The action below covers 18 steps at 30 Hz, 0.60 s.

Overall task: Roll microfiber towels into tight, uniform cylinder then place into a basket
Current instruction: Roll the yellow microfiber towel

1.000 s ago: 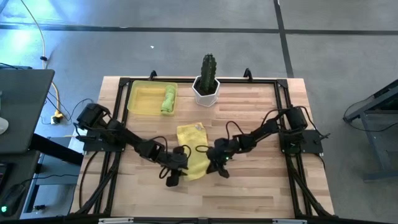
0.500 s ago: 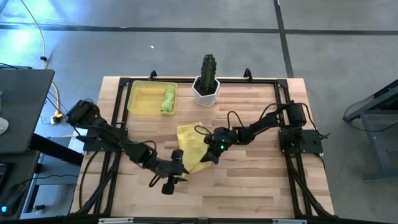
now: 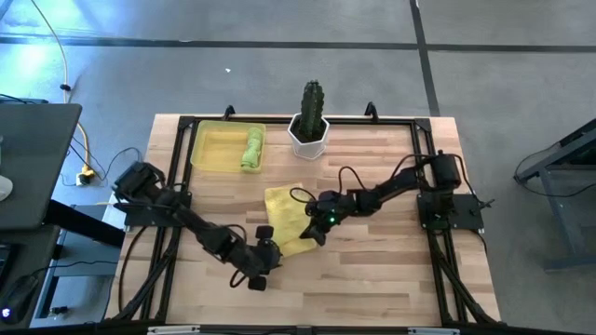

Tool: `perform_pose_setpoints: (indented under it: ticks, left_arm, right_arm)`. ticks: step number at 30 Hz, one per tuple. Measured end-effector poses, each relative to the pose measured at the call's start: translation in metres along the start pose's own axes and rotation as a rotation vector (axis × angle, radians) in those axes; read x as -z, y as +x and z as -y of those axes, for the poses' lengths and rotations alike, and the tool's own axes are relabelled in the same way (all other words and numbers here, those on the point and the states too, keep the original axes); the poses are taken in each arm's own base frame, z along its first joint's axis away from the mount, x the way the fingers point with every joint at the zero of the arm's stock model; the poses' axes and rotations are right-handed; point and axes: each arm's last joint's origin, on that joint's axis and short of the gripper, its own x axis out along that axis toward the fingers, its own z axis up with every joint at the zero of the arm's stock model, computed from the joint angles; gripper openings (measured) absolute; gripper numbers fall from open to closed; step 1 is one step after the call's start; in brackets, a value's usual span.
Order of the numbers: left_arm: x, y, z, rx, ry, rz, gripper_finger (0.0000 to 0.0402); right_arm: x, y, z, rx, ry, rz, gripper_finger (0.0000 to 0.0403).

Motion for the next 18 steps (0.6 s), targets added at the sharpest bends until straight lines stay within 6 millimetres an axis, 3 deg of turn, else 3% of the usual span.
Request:
perform_pose_setpoints:
  ticks: [18]
  left_arm:
    - [0.008,0.012,-0.019,-0.142,-0.012,-0.074,0.0129]
  right_arm:
    - [0.013,0.003,-0.004,0.022,-0.068,-0.084,0.0]
